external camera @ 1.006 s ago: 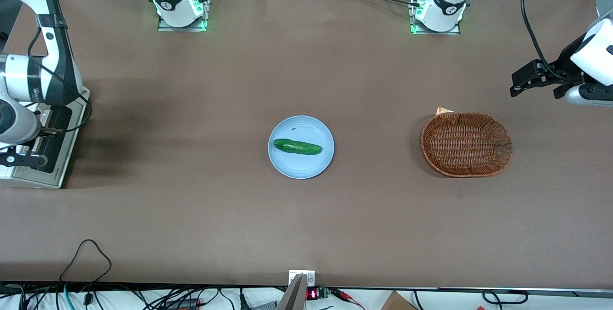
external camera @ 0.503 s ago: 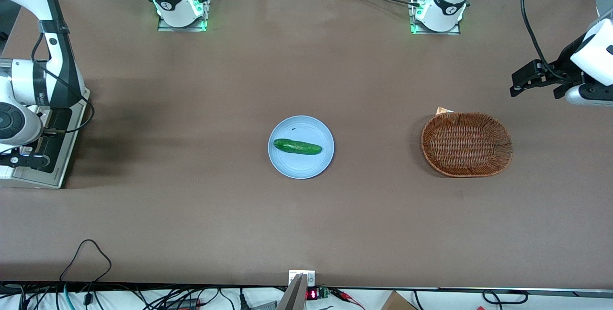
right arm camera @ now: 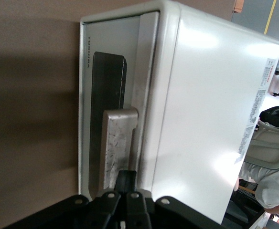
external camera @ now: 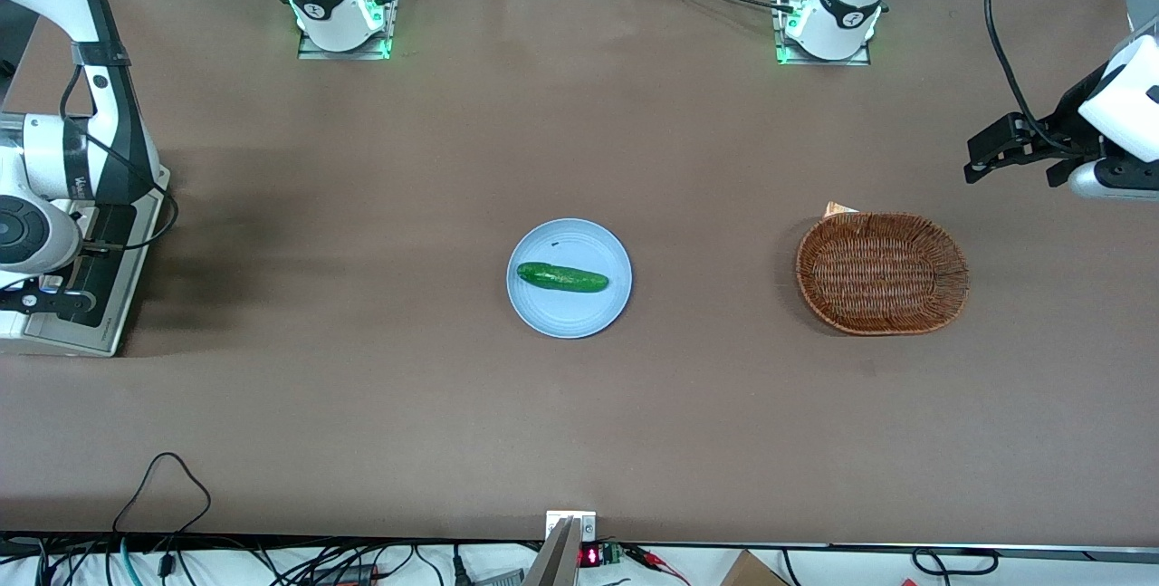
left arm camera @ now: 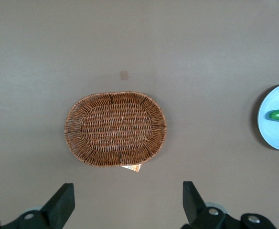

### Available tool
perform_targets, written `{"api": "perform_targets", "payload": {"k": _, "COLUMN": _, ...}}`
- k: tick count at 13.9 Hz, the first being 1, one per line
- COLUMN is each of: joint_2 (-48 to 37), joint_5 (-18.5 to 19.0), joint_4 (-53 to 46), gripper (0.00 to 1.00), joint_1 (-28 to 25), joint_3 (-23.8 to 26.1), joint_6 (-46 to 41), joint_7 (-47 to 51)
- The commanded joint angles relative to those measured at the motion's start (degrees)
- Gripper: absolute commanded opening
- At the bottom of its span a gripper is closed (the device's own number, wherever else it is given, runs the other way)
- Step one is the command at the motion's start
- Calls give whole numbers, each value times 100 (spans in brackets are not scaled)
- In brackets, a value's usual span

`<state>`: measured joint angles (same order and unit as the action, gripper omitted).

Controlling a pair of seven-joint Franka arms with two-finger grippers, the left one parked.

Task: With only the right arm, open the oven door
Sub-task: 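Hook the right gripper fingers behind the door handle and start pulling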

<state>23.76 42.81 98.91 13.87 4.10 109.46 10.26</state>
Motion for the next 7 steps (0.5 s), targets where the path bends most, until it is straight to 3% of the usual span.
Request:
{"api": "perform_targets", "payload": {"k": 1, "joint_2": -12, "joint_5": 131, "joint_4": 137, "gripper": 0, "joint_1": 72, "joint_3": 3, "joint_6": 215, "joint_7": 353}}
{"api": "perform_targets", "payload": {"k": 7, "joint_2": 5, "joint_5": 202, "joint_4": 181, "gripper": 0, "joint_1": 90, "joint_3": -15, "joint_6": 268, "joint_7": 397}}
